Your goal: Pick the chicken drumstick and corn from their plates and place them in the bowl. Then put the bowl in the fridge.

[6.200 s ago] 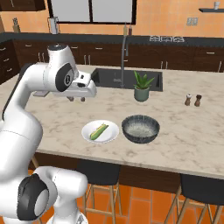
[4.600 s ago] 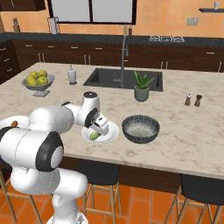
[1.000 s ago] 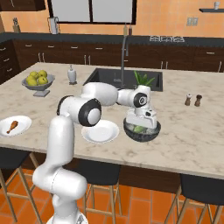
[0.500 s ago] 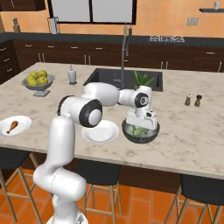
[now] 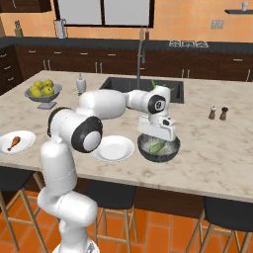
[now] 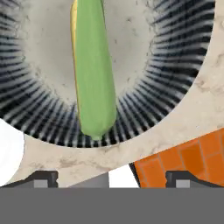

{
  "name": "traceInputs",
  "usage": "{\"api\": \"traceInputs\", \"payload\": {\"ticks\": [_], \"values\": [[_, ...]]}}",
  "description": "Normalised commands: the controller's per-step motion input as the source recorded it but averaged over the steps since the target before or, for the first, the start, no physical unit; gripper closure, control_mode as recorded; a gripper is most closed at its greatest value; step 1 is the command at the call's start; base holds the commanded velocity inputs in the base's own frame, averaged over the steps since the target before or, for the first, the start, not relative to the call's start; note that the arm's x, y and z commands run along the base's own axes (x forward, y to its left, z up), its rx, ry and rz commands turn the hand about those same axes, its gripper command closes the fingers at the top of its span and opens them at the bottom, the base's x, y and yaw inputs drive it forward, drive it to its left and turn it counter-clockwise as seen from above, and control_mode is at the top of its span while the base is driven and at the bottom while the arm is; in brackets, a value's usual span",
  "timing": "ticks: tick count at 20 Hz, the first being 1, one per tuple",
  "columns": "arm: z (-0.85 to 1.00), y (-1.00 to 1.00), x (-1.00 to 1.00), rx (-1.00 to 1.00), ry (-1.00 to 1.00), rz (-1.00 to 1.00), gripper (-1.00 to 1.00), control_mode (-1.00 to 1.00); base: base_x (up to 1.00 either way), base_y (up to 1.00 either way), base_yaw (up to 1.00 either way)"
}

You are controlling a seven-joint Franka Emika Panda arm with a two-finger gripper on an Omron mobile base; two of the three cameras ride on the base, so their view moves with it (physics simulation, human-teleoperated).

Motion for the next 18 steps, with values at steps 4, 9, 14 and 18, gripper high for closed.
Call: {"api": "traceInputs", "payload": {"ticks": [4,9,14,18], "values": [[0.89,0.85,-1.0,-0.01,-0.15,0.02,-1.0,-1.0,0.0,0.0,0.0],[0.37,1.0,-1.0,-0.03,-0.09,0.0,-1.0,-1.0,0.0,0.0,0.0],[0.29,1.0,-0.83,0.0,-0.03,0.0,-1.0,-1.0,0.0,0.0,0.0],[0.16,1.0,-0.54,0.0,0.0,0.01,-1.0,-1.0,0.0,0.0,0.0]]}}
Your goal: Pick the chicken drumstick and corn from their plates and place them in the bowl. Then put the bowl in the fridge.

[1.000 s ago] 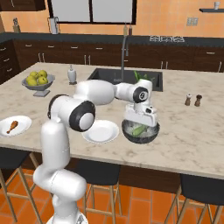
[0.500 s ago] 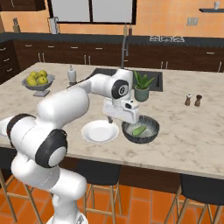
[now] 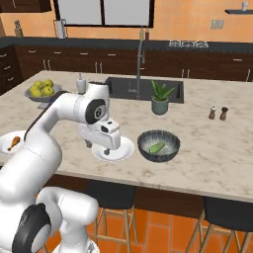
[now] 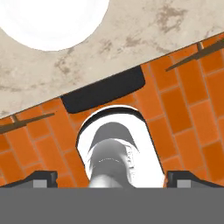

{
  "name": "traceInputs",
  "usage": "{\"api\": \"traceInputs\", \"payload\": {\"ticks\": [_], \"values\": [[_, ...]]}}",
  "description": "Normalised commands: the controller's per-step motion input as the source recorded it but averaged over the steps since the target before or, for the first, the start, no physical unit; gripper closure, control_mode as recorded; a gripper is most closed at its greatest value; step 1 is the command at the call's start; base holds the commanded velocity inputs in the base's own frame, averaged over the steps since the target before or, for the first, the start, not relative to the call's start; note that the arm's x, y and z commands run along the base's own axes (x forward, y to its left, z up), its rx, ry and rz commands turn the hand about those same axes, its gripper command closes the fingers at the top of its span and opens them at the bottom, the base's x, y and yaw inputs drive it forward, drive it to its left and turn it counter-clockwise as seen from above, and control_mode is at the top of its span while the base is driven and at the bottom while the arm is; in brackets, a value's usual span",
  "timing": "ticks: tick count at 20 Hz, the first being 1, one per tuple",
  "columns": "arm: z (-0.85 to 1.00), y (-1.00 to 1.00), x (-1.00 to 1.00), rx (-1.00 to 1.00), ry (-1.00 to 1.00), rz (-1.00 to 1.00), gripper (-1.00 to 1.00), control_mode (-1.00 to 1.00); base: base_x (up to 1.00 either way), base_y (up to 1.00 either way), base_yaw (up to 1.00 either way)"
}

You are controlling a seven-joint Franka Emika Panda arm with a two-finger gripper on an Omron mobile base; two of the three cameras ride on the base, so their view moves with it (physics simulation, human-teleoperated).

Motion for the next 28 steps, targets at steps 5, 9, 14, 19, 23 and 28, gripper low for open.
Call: {"api": "traceInputs", "payload": {"ticks": [5,9,14,19,23,28], "values": [[0.35,1.0,-0.2,-0.01,0.0,0.04,-1.0,-1.0,0.0,0.0,0.0],[0.37,1.0,-0.05,0.0,0.0,0.07,-1.0,-1.0,0.0,0.0,0.0],[0.15,1.0,0.0,-0.04,-0.11,0.13,-1.0,-1.0,0.0,0.0,0.0],[0.01,1.0,0.0,-0.01,-0.08,0.14,-1.0,-1.0,0.0,0.0,0.0],[-0.18,1.0,0.17,-0.05,-0.05,0.15,-1.0,-1.0,0.0,0.0,0.0],[-0.39,1.0,0.56,-0.03,-0.13,0.24,-1.0,-1.0,0.0,0.0,0.0]]}}
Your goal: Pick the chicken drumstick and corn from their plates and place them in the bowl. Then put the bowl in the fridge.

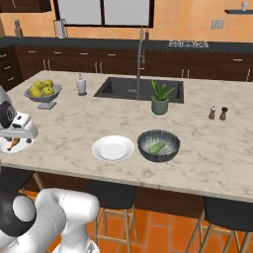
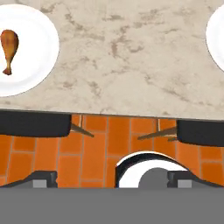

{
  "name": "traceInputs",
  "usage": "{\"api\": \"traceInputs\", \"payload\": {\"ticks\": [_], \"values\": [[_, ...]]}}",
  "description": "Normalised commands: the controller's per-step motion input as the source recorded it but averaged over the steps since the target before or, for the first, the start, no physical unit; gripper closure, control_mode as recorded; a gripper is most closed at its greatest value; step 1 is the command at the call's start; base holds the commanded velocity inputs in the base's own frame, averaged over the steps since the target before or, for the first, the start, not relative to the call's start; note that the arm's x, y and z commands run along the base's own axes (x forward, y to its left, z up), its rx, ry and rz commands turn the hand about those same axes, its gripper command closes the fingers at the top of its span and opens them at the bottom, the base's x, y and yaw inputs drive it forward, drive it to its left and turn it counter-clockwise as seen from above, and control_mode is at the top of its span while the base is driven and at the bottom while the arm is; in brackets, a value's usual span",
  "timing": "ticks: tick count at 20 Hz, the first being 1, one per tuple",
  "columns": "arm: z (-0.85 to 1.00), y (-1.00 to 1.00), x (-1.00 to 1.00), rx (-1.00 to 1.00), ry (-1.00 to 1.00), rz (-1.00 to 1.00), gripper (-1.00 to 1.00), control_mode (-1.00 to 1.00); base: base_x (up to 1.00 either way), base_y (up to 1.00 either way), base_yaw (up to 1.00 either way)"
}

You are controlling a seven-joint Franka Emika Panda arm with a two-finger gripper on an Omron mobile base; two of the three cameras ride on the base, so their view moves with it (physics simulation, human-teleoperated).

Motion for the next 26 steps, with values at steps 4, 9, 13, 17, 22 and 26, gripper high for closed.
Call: {"api": "traceInputs", "payload": {"ticks": [4,9,13,17,22,26], "values": [[-0.37,0.95,0.45,-0.07,-0.11,0.22,-1.0,-1.0,0.0,0.0,0.0],[-0.22,0.86,0.27,0.01,-0.05,0.05,-1.0,-1.0,0.0,0.0,0.0],[-0.44,0.79,0.61,0.04,-0.01,0.01,-1.0,-1.0,0.0,0.0,0.0],[-0.36,0.45,0.67,0.12,0.0,0.01,-1.0,-1.0,0.0,0.0,0.0],[-0.26,0.58,0.39,0.06,0.0,0.0,-1.0,-1.0,0.0,0.0,0.0],[-0.23,0.5,0.11,0.0,0.0,-0.03,-1.0,-1.0,0.0,0.0,0.0]]}}
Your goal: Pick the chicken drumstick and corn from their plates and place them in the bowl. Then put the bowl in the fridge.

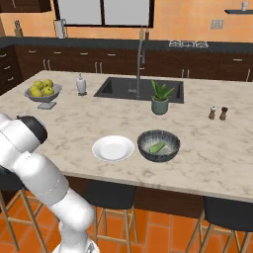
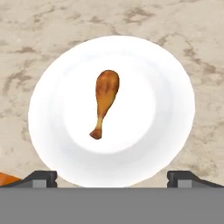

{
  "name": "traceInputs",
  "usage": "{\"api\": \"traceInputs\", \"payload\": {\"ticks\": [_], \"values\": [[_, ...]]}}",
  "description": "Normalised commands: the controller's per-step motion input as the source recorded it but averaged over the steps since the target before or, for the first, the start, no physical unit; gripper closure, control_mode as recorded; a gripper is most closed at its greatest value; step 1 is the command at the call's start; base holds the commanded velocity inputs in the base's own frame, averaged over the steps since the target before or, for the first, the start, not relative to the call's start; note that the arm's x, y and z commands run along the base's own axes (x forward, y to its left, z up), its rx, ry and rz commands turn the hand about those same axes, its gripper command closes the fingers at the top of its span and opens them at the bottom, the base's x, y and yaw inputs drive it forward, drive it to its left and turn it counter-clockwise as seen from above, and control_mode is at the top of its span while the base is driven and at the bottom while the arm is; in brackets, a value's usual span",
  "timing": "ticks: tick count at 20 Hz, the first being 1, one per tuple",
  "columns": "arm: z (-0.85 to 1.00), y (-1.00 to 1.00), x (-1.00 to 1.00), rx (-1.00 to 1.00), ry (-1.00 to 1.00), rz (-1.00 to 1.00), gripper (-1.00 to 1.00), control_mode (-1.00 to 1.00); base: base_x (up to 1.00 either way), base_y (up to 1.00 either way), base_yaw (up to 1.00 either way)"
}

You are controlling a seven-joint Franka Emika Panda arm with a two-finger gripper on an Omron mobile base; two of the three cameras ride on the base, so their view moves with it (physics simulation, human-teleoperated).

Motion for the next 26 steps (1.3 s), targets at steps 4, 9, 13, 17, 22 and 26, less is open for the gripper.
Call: {"api": "traceInputs", "payload": {"ticks": [4,9,13,17,22,26], "values": [[-0.04,0.12,0.0,0.0,0.0,-0.03,-1.0,-1.0,0.0,0.0,0.0],[-0.02,0.0,0.06,-0.05,0.01,-0.07,-1.0,-1.0,0.0,0.0,0.0],[-0.38,-0.1,0.12,-0.03,0.0,-0.03,-1.0,-1.0,0.0,0.0,0.0],[-0.37,-0.05,0.27,0.0,0.0,0.0,-1.0,-1.0,0.0,0.0,0.0],[-0.18,-0.01,0.35,0.0,0.0,0.0,-1.0,-1.0,0.0,0.0,0.0],[-0.21,0.04,0.37,0.0,0.0,0.0,-1.0,-1.0,0.0,0.0,0.0]]}}
